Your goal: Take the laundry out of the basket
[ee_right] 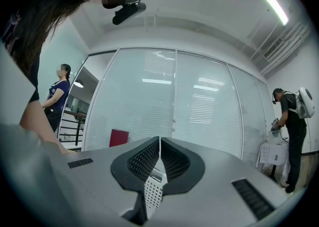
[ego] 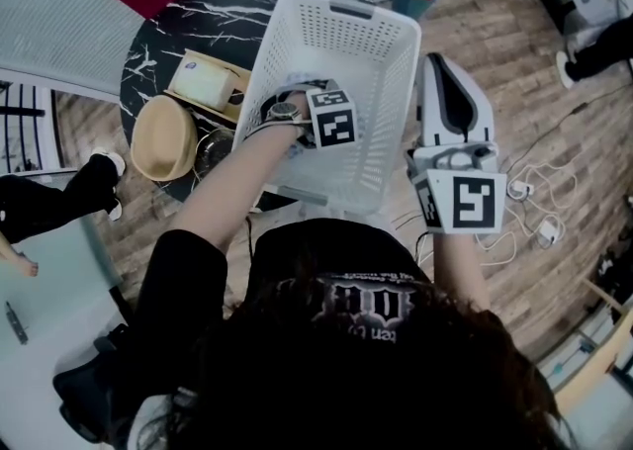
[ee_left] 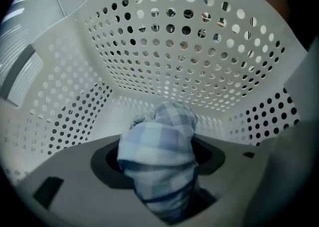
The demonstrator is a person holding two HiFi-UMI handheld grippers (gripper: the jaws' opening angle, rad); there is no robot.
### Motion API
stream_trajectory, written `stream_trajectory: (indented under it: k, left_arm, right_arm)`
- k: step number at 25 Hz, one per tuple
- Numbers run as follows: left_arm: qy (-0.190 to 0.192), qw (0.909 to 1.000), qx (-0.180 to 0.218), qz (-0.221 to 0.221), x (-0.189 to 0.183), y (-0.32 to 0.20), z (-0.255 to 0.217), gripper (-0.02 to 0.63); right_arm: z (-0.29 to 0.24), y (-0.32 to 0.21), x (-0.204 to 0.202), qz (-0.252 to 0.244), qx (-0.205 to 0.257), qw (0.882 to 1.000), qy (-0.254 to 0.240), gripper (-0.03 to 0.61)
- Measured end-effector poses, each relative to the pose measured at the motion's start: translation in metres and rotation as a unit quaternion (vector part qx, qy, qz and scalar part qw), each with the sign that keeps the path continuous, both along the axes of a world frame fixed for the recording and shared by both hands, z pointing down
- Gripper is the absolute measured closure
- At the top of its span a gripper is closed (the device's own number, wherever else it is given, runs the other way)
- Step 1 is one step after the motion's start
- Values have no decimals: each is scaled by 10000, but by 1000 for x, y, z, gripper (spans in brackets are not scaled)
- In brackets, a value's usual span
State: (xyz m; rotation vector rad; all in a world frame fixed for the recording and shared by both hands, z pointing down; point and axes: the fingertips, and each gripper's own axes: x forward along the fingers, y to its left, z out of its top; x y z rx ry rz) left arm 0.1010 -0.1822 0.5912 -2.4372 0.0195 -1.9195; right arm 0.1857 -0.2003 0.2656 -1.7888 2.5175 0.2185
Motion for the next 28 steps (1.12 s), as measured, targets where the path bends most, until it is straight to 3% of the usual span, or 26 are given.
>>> stream_trajectory:
  k: [7,15,28]
  left_arm:
    - [154,9996,166,-144,1,-5,-20,324]
    - [624,9959,494,-422,4,-16,-62,327]
    - [1401,9794,1242,-758,5,-28,-150,328]
  right_arm:
    - [1,1,5,29,-10,10000,-13,549]
    - [-1,2,4,-10,38,10000,-31,549]
    - [-6,6,0,-160,89,9998,-36,549]
